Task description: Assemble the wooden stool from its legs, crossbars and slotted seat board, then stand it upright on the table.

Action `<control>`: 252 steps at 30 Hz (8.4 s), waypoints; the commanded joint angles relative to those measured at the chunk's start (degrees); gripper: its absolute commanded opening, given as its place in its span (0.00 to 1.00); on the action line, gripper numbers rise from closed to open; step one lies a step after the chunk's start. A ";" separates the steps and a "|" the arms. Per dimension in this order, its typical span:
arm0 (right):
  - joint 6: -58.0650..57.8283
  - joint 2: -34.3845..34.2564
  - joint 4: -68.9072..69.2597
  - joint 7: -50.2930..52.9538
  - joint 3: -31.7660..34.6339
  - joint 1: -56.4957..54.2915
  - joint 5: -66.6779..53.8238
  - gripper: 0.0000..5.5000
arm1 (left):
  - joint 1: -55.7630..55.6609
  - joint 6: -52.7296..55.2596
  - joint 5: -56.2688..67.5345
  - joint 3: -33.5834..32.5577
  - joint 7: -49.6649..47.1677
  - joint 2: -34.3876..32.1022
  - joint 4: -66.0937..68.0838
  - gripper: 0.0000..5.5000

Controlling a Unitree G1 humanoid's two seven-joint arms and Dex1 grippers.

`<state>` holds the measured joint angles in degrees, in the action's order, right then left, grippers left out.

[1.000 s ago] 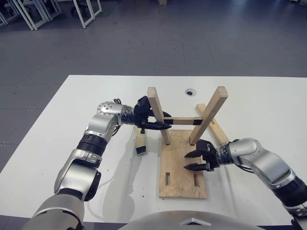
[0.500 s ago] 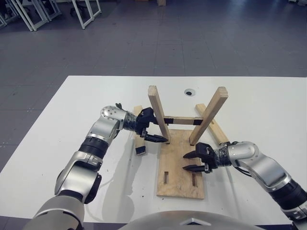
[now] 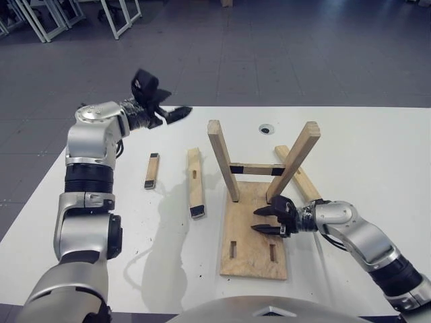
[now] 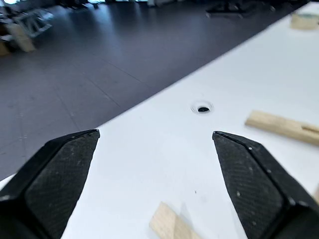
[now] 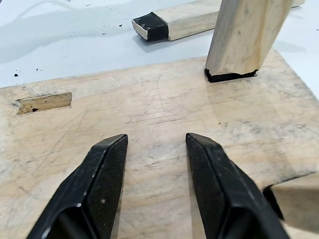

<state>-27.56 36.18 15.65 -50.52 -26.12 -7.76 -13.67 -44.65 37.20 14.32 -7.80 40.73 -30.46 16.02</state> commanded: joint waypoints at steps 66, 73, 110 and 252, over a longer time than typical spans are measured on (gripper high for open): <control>-30.35 -19.07 25.62 30.30 26.17 6.52 -18.96 0.40 | 44.86 -7.97 2.97 -5.62 -38.83 12.37 -12.94 0.76; -32.17 -19.40 25.94 33.19 26.73 5.45 -20.91 0.40 | 42.53 -6.85 2.14 -3.77 -33.23 12.07 -4.25 0.61; -41.91 -32.23 4.48 56.62 42.12 -31.79 -63.11 0.40 | 43.87 -26.91 -10.76 16.33 -29.68 20.55 -54.65 0.24; 23.13 -30.45 3.78 50.52 32.30 19.38 9.06 0.48 | 55.84 -18.28 -8.40 20.81 -25.97 18.57 -43.47 0.63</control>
<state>-1.21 5.62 15.59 -0.53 5.77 12.11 -4.25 11.12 19.54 6.41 12.90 15.04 -12.11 -27.89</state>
